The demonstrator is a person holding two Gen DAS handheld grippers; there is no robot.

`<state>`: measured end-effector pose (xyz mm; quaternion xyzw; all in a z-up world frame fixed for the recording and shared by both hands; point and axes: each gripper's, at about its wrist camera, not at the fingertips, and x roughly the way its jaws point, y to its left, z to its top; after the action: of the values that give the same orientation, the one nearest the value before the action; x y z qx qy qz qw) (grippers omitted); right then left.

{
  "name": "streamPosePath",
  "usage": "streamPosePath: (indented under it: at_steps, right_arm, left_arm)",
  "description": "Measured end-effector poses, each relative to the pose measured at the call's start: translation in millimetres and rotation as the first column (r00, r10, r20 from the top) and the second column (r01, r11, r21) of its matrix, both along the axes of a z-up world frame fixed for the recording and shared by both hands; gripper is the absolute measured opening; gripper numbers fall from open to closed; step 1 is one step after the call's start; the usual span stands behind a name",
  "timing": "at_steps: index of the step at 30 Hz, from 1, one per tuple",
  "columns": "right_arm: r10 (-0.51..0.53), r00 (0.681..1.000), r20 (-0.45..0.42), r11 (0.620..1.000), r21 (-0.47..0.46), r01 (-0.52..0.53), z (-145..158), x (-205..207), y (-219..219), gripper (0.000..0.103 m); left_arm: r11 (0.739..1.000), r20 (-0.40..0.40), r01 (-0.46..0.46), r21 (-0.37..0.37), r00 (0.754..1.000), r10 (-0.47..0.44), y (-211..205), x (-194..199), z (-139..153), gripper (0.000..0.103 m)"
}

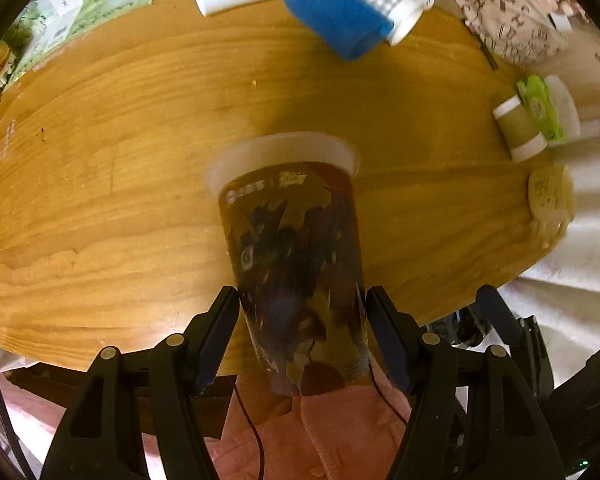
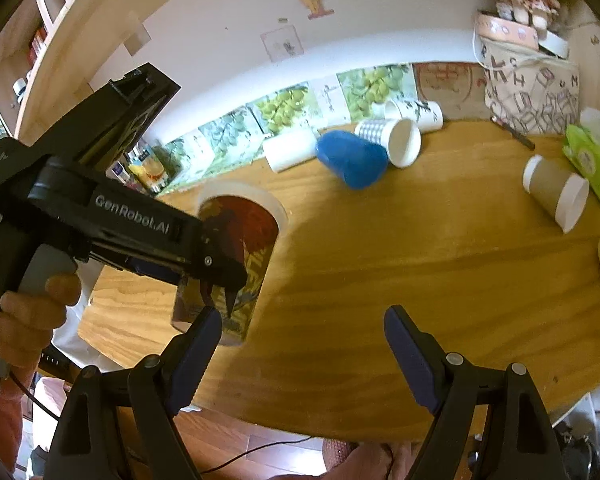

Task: Flip cup upright
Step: 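Hold the upright brown cup with the left tool while the right tool approaches it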

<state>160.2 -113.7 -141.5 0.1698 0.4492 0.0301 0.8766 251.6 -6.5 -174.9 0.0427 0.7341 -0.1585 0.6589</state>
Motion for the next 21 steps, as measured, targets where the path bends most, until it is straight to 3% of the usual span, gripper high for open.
streamPosePath:
  at_steps: [21]
  right_arm:
    - [-0.007,0.994,-0.105,1.0,0.005,0.008,-23,-2,13,0.084]
  left_arm:
    - [0.994,-0.045,0.108,-0.015,0.993,-0.109,-16,-11,-24,0.069]
